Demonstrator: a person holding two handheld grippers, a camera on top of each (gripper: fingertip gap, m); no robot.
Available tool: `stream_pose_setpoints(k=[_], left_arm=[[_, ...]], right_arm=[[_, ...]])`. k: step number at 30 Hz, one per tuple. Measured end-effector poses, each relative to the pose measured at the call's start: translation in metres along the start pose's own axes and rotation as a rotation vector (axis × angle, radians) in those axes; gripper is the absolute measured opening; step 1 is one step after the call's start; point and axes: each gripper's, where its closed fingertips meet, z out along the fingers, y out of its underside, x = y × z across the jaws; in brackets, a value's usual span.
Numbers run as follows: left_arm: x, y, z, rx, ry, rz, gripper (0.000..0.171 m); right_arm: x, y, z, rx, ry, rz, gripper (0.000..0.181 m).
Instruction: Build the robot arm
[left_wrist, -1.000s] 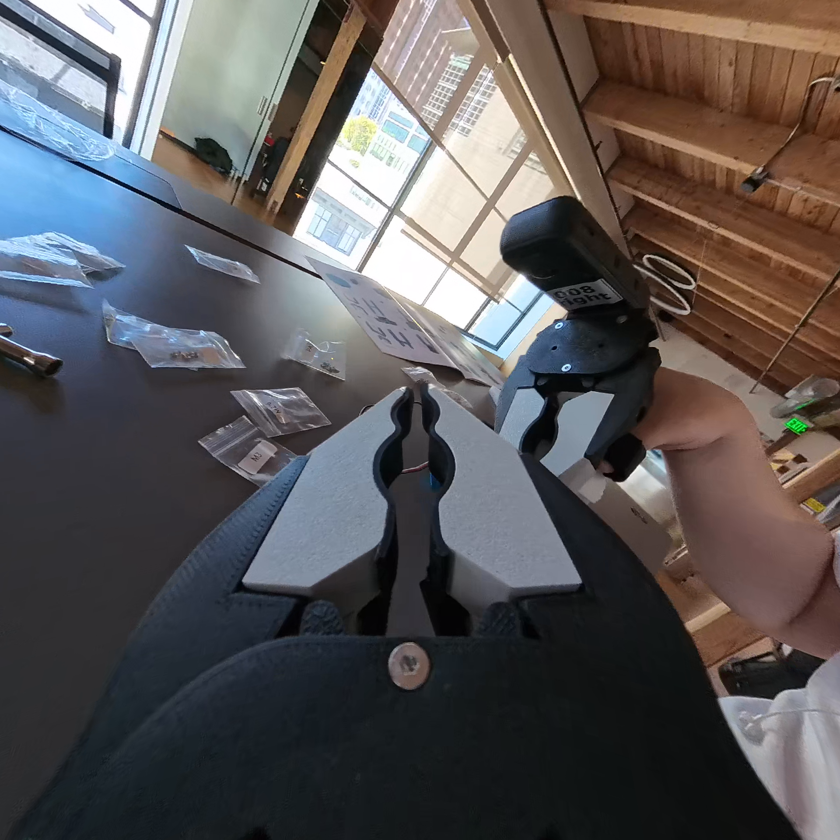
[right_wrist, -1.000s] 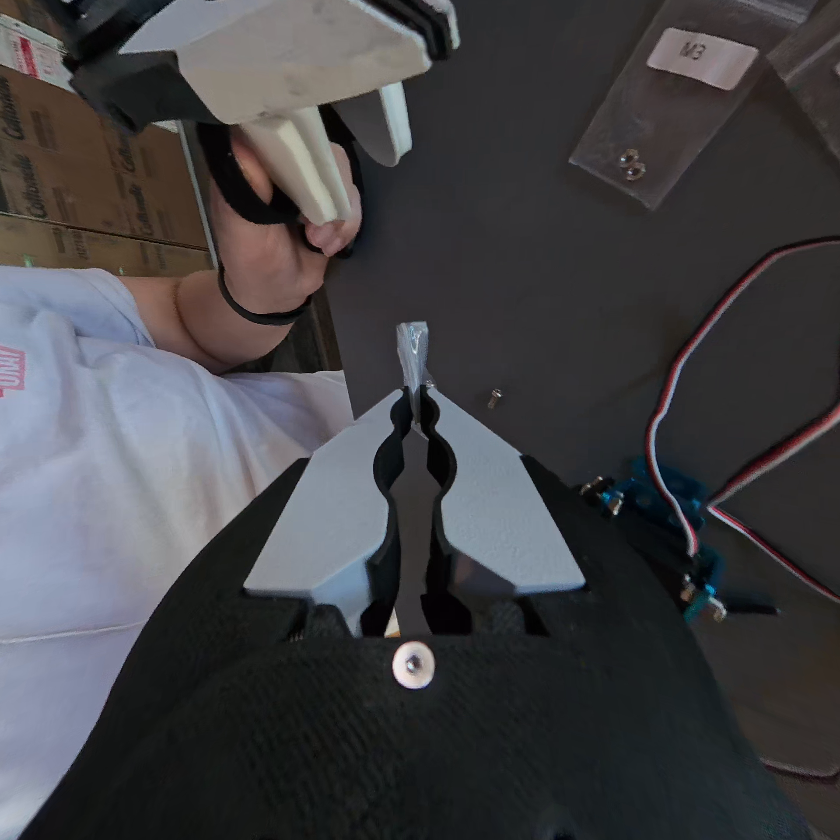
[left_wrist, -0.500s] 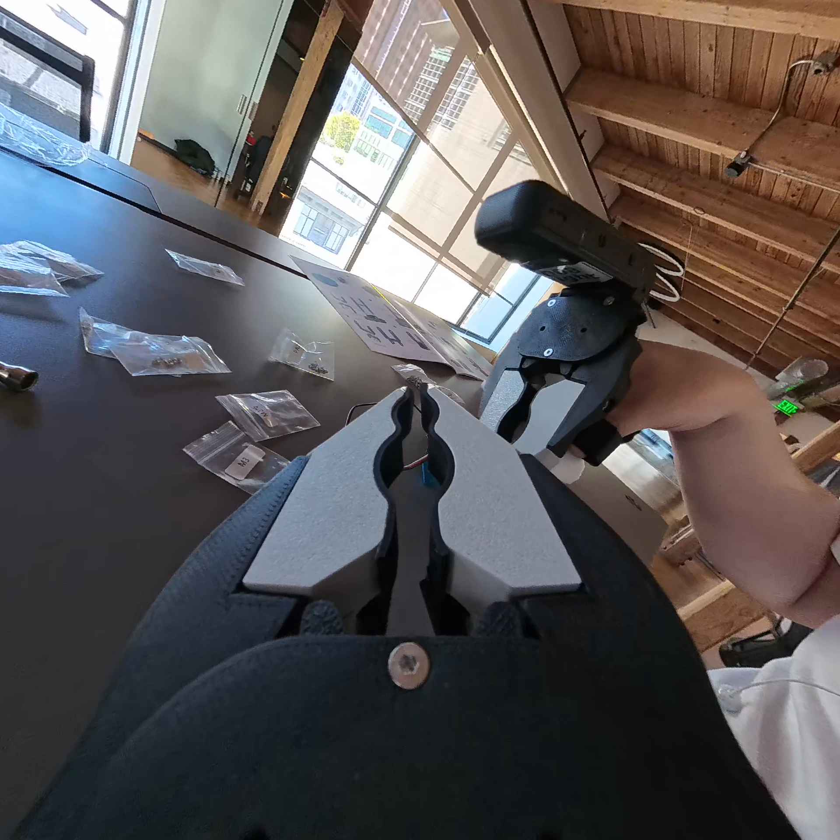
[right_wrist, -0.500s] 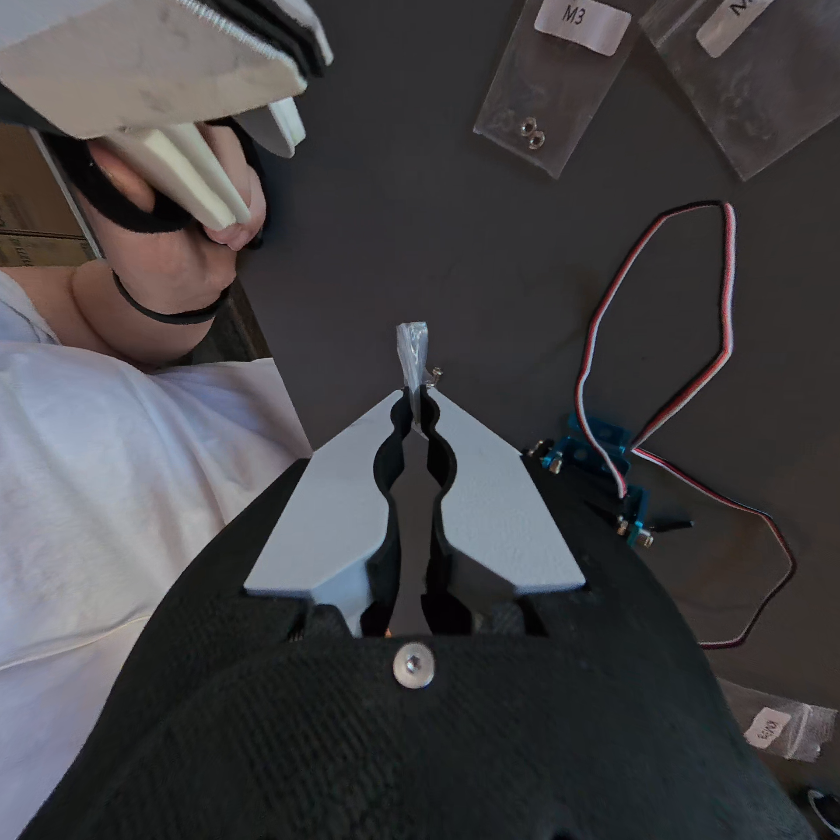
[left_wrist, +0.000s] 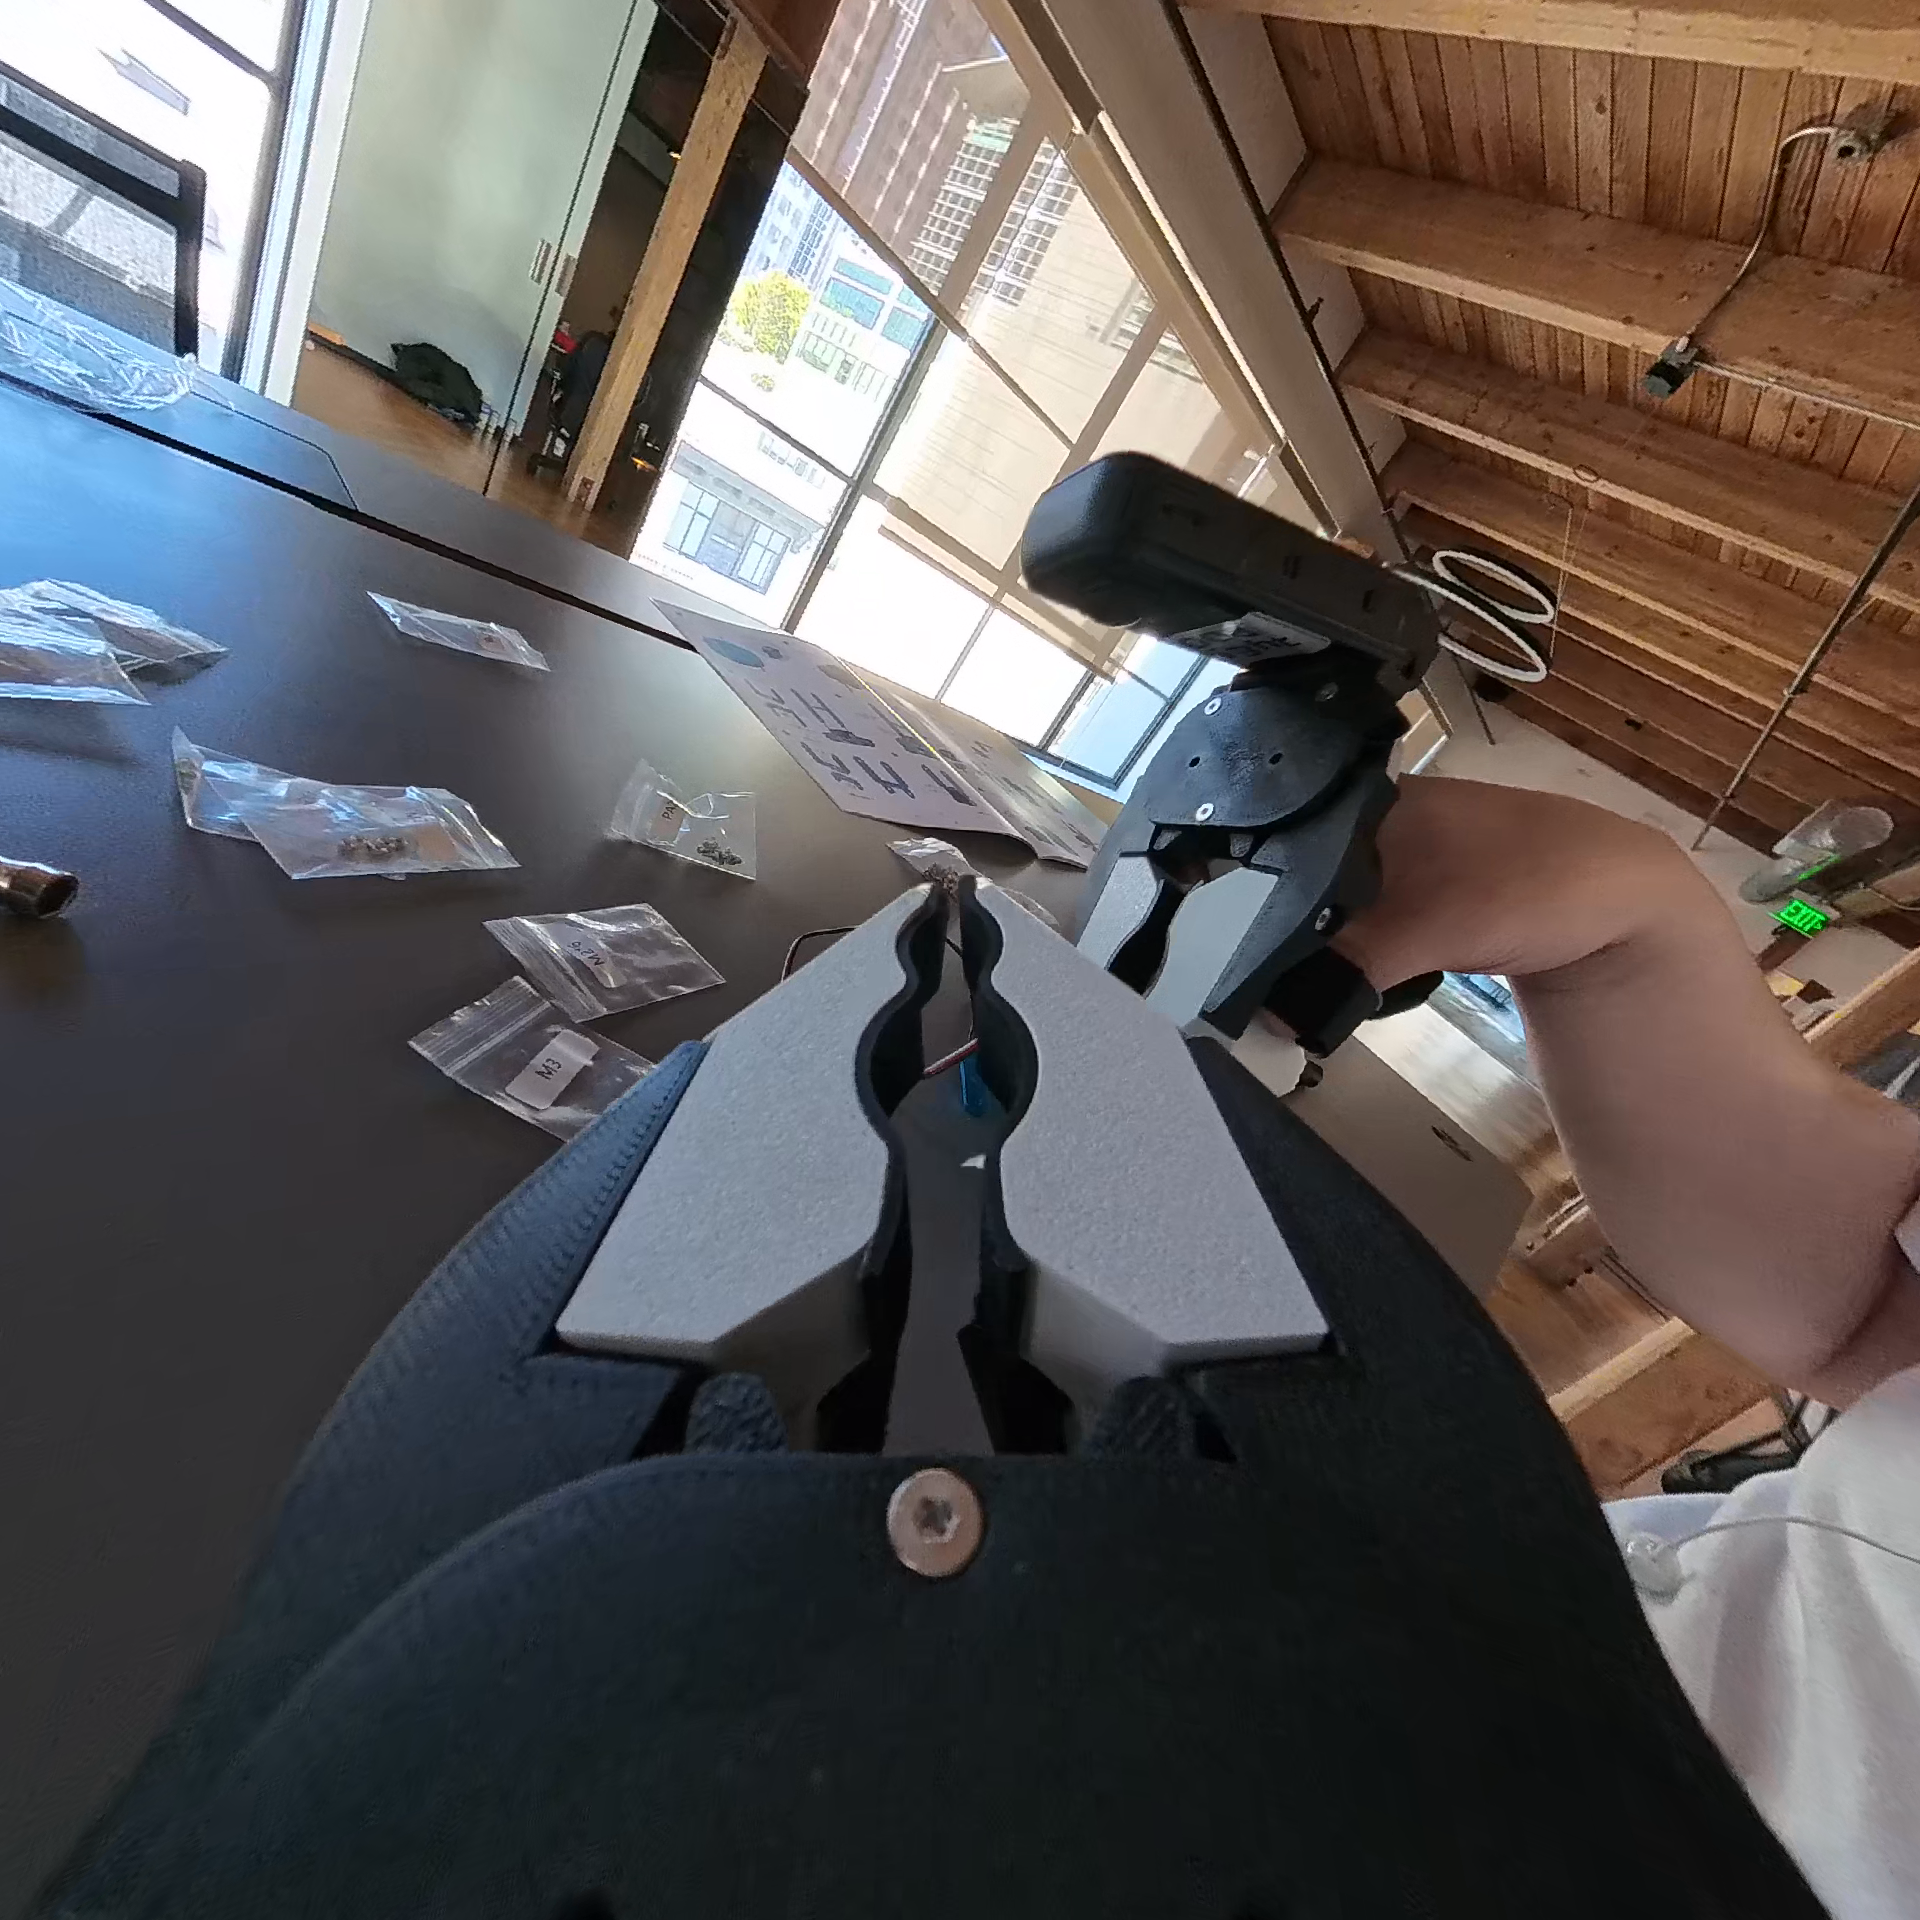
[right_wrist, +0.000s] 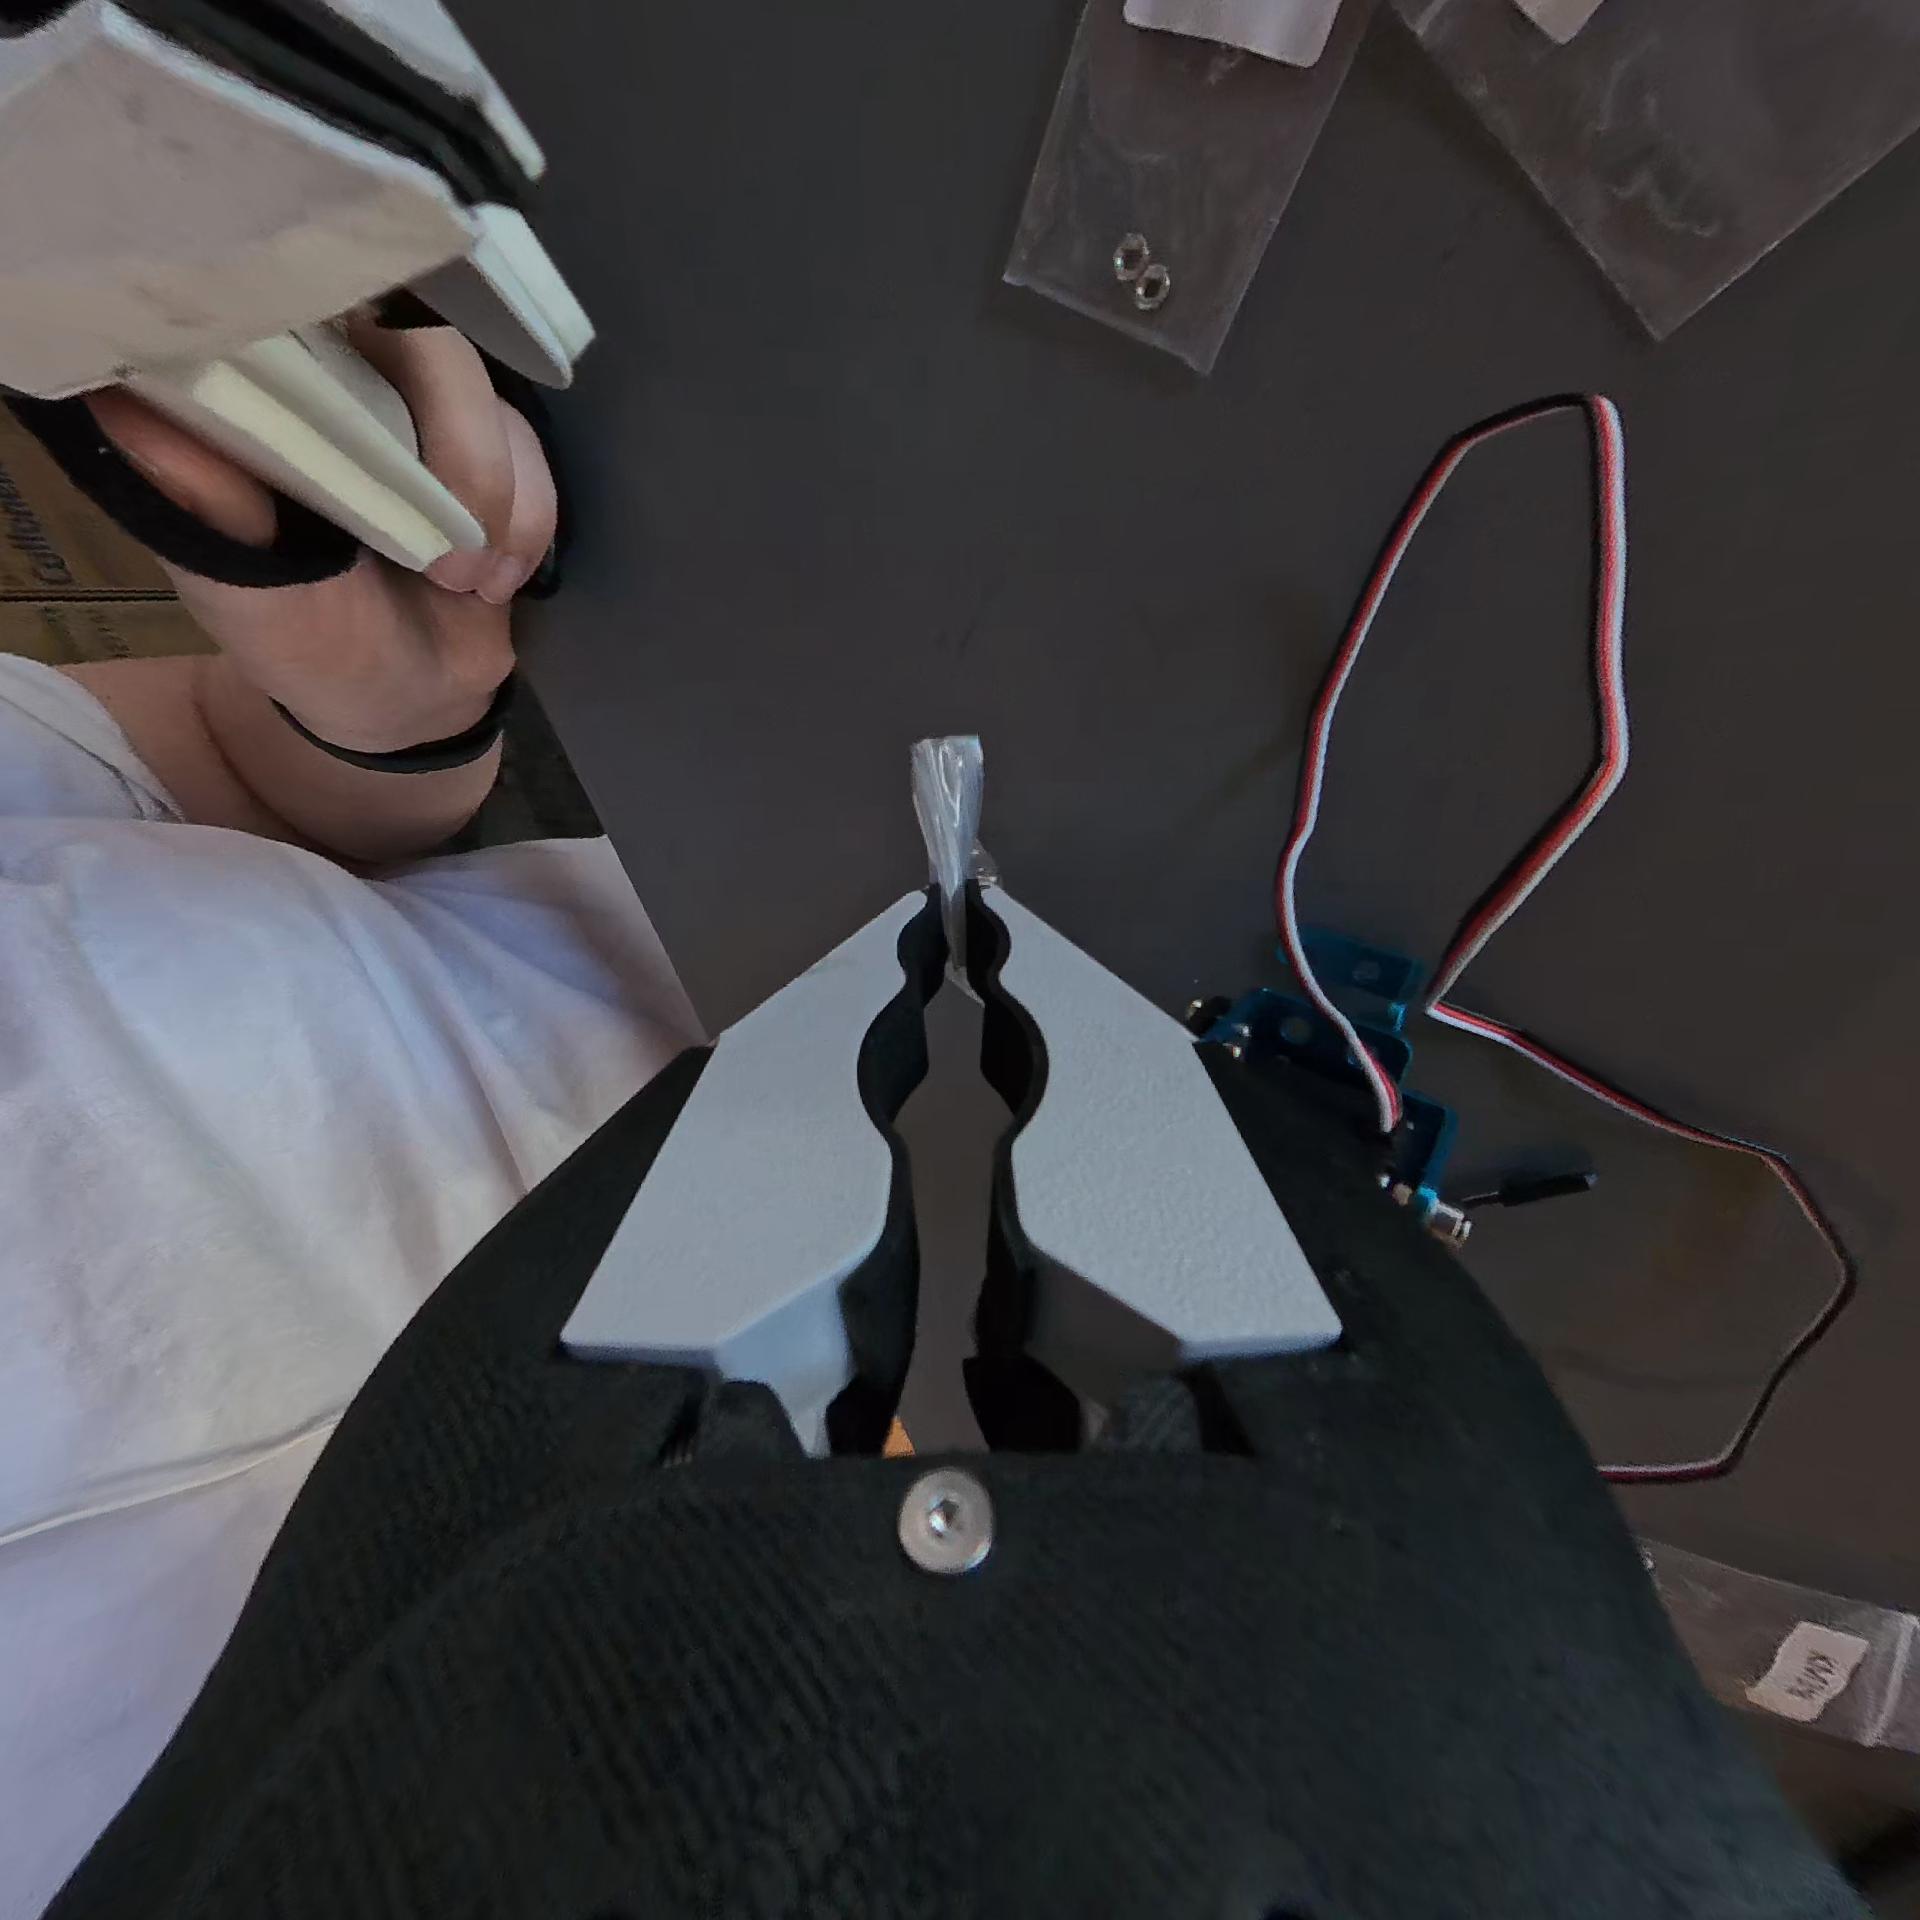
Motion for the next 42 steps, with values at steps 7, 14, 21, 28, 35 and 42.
stream_pose_setpoints(k=[7,14,21,28,35,42], left_arm=[[-0.001,-0.004,-0.003,0.026,-0.001,-0.006,0.001],[-0.003,-0.006,-0.005,0.042,-0.009,-0.017,0.003],[-0.007,-0.005,-0.003,0.033,-0.012,-0.047,0.005],[-0.011,-0.007,-0.004,0.048,-0.058,-0.025,0.007],[-0.020,-0.008,-0.005,0.057,-0.104,-0.057,0.010],[-0.016,-0.011,-0.012,0.093,-0.126,-0.012,0.010]], right_arm=[[0.001,0.002,0.002,-0.009,0.000,0.015,0.002],[-0.022,-0.005,-0.019,0.085,-0.084,-0.036,0.002],[-0.010,0.025,-0.139,0.379,-0.004,-0.118,0.002],[0.192,0.134,-0.227,0.678,0.100,0.257,0.001],[0.242,0.147,-0.174,0.622,-0.279,0.226,0.001],[0.262,0.140,-0.144,0.418,-0.268,0.093,0.014]])
